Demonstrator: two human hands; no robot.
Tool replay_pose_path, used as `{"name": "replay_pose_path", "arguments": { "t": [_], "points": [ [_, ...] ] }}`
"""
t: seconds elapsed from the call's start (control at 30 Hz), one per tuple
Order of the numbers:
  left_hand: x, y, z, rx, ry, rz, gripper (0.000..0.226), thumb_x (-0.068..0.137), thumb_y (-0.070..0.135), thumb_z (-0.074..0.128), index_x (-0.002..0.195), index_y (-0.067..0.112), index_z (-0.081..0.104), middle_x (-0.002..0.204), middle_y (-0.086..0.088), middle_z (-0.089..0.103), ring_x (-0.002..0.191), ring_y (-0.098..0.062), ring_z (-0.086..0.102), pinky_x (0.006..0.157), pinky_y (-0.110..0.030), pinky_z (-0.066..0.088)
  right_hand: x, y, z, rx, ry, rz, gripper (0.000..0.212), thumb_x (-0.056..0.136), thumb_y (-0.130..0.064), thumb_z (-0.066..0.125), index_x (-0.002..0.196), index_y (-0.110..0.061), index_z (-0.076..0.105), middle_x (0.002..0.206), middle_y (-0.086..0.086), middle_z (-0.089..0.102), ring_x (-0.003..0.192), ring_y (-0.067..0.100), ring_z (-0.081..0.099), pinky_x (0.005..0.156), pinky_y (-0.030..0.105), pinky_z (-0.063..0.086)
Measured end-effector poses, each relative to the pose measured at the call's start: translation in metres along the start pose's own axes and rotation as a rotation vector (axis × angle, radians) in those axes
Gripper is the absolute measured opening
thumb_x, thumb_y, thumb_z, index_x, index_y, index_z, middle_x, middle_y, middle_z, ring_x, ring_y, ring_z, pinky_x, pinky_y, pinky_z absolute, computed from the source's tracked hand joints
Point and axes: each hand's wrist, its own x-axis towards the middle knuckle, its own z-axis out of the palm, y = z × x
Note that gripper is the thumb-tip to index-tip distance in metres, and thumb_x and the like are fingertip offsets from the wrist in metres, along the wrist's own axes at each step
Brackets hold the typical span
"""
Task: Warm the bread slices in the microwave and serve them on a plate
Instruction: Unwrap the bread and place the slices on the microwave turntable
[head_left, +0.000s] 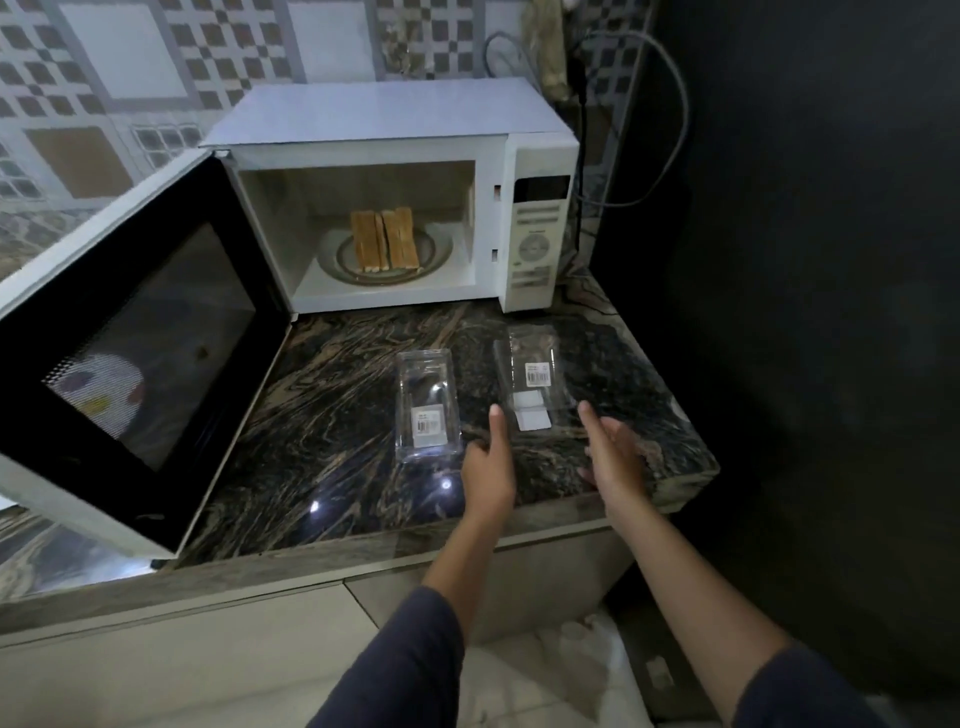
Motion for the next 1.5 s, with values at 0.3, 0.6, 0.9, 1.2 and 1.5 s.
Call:
{"name": "replay_pose_path", "arguments": {
  "t": [0.3, 0.6, 0.9, 1.2, 1.5],
  "points": [
    [0.041, 0.017, 0.013, -0.217, -0.151, -0.169, 0.030, 0.091, 0.035, 0.055, 0.095, 0.005, 0.052, 0.083, -0.006, 0.055, 0.079, -0.018, 0.057, 0.078, -0.029, 0.050, 0.030, -0.028, 0.012, 0.136, -0.252, 0.280, 0.040, 0.091, -0.029, 0.057, 0.123, -0.005, 0.052, 0.095, 0.008, 0.060, 0.078, 0.019, 0.057, 0.070, 0.028, 0.051],
    [0.049, 0.011, 0.014, -0.049, -0.081, -0.145, 0.015, 0.087, -0.002, 0.056, 0.074, 0.004, 0.060, 0.086, -0.012, 0.061, 0.083, -0.022, 0.061, 0.082, -0.035, 0.056, 0.039, -0.014, 0.004, 0.048, -0.112, 0.222, 0.011, 0.087, 0.010, 0.052, 0.097, 0.005, 0.056, 0.098, 0.023, 0.061, 0.085, 0.028, 0.065, 0.077, 0.031, 0.051],
    [0.052, 0.013, 0.011, 0.300, -0.046, -0.003, 0.020, 0.084, -0.001, 0.055, 0.070, 0.010, 0.064, 0.091, -0.017, 0.069, 0.089, -0.028, 0.068, 0.082, -0.043, 0.057, 0.039, -0.013, 0.008, 0.104, -0.036, 0.297, 0.015, 0.080, 0.021, 0.053, 0.083, 0.006, 0.056, 0.091, 0.023, 0.059, 0.082, 0.030, 0.062, 0.072, 0.028, 0.054],
    [0.035, 0.016, 0.007, 0.501, -0.038, 0.232, 0.023, 0.094, 0.017, 0.048, 0.095, 0.001, 0.064, 0.094, -0.015, 0.066, 0.080, -0.023, 0.059, 0.071, -0.034, 0.049, 0.031, -0.012, 0.015, -0.123, 0.034, 0.176, 0.018, 0.082, 0.006, 0.058, 0.066, -0.002, 0.056, 0.084, 0.020, 0.065, 0.088, 0.032, 0.067, 0.072, 0.036, 0.056],
    [0.028, 0.023, -0.046, 0.493, 0.329, 0.757, 0.044, 0.092, 0.024, 0.053, 0.133, 0.011, 0.044, 0.134, -0.004, 0.043, 0.124, -0.016, 0.040, 0.104, -0.030, 0.039, 0.019, -0.026, 0.012, -0.525, -0.002, -0.308, 0.074, 0.087, -0.042, 0.060, 0.146, -0.016, 0.024, 0.151, 0.009, 0.026, 0.138, 0.027, 0.027, 0.108, 0.042, 0.031]
  ]
}}
